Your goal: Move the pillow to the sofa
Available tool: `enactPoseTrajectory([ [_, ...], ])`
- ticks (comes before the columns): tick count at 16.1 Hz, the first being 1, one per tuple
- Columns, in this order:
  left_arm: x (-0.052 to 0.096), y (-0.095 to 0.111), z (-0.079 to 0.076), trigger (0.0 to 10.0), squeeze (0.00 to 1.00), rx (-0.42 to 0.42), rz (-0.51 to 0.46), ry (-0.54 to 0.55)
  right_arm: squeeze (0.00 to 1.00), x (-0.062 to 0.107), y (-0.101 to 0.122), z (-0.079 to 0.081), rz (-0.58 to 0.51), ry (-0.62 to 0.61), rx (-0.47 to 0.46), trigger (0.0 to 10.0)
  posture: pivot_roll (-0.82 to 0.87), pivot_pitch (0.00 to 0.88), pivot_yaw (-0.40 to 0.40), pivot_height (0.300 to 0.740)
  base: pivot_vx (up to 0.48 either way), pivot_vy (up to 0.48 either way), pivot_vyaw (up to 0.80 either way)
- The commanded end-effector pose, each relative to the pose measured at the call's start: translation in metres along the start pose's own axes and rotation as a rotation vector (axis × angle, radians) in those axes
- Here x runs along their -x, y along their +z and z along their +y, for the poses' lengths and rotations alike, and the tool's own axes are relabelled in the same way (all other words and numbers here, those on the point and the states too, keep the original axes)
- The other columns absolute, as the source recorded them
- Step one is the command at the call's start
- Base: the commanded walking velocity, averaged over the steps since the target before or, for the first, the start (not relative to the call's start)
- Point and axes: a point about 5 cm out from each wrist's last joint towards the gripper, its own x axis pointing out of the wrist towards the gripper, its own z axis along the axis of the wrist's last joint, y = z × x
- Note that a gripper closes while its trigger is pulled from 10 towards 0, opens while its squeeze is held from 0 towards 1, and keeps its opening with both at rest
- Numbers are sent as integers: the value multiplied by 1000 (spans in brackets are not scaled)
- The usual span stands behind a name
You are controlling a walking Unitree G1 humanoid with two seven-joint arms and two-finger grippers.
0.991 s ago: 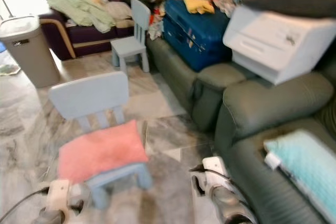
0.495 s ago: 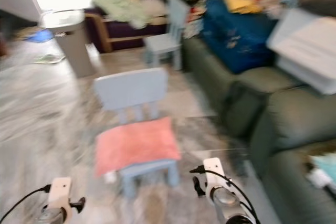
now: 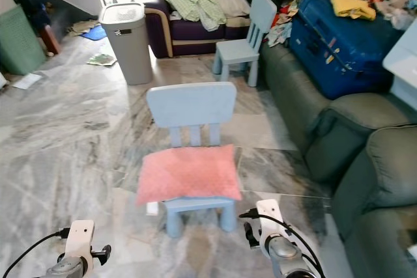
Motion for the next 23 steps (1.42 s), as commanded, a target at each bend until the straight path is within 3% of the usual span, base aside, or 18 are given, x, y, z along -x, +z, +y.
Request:
enactPoseTrajectory([
  [1,0,3,4,10000,0,-23,-11,6,0,-1,6,3,-27,13,-1,10000,-35,0,17,740,0,0,0],
  [9,0,2,4,10000,0,40,-27,-25,0,-2,10,4,-23,13,19,10000,-42,0,16,740,0,0,0],
  [17,1,-1,5,10000,0,51,-22,-31,0,-1,6,6,-25,19,22,10000,-43,0,13,740,300,0,0],
  [23,1,-1,2,10000,0,51,-19,-35,0,-5,19,5,-42,16,26,10000,-45,0,14,740,339,0,0],
])
